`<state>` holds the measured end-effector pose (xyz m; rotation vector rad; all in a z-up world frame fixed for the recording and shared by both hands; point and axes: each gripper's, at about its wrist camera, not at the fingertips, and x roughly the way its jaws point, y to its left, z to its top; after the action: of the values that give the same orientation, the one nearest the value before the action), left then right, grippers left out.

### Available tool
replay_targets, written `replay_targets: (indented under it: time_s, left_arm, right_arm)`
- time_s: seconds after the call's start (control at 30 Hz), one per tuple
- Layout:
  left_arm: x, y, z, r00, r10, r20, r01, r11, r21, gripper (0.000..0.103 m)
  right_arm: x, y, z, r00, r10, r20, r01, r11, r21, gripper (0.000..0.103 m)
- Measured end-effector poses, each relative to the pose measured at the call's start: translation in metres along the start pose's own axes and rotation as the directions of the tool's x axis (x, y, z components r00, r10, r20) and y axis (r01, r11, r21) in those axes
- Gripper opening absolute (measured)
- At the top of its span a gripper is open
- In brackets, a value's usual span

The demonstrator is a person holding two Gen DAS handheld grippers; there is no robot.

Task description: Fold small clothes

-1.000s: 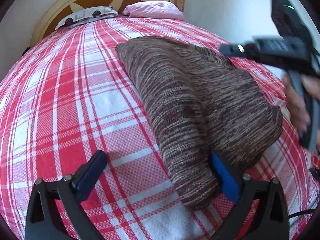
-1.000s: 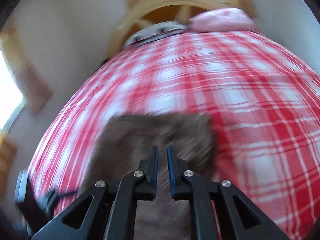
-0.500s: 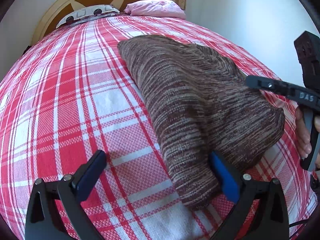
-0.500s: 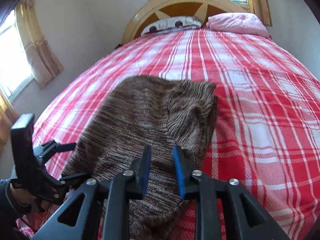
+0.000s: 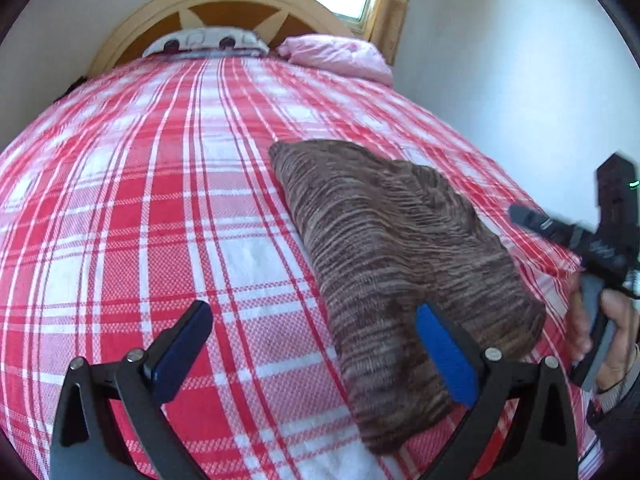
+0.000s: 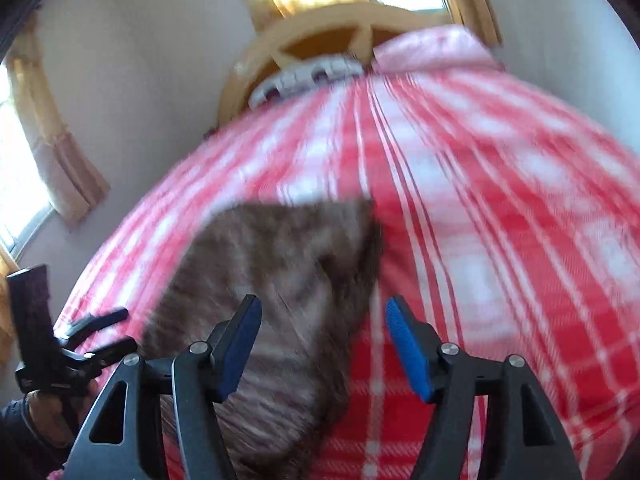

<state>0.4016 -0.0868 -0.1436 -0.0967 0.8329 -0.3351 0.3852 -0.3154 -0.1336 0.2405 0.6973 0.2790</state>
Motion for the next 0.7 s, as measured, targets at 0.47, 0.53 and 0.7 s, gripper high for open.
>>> replay_targets:
  time_s: [0.47, 0.53, 0.7]
  left_arm:
    - [0.014, -0.005, -0.01, 0.997, -0.005, -0.079, 0.007, 1.0, 0.03, 0.103]
    - [0.013, 0.004, 0.0, 0.998, -0.045, -0.04, 0.045, 0.999, -0.025, 0.103]
    - [0.039, 0.007, 0.009, 0.994, -0.064, -0.089, 0.058, 0.996, -0.066, 0.103]
  right_arm:
    - [0.063, -0.002, 0.011, 0.988, 0.057, -0.144, -0.056, 0.998, 0.006, 0.065]
    - [0.047, -0.009, 0.012, 0.996, 0.029, -0.081, -0.028, 1.0, 0.012, 0.066]
    - [0.056, -0.048, 0.013, 0.987, 0.048, -0.151, -0.023, 0.986, 0.167, 0.066]
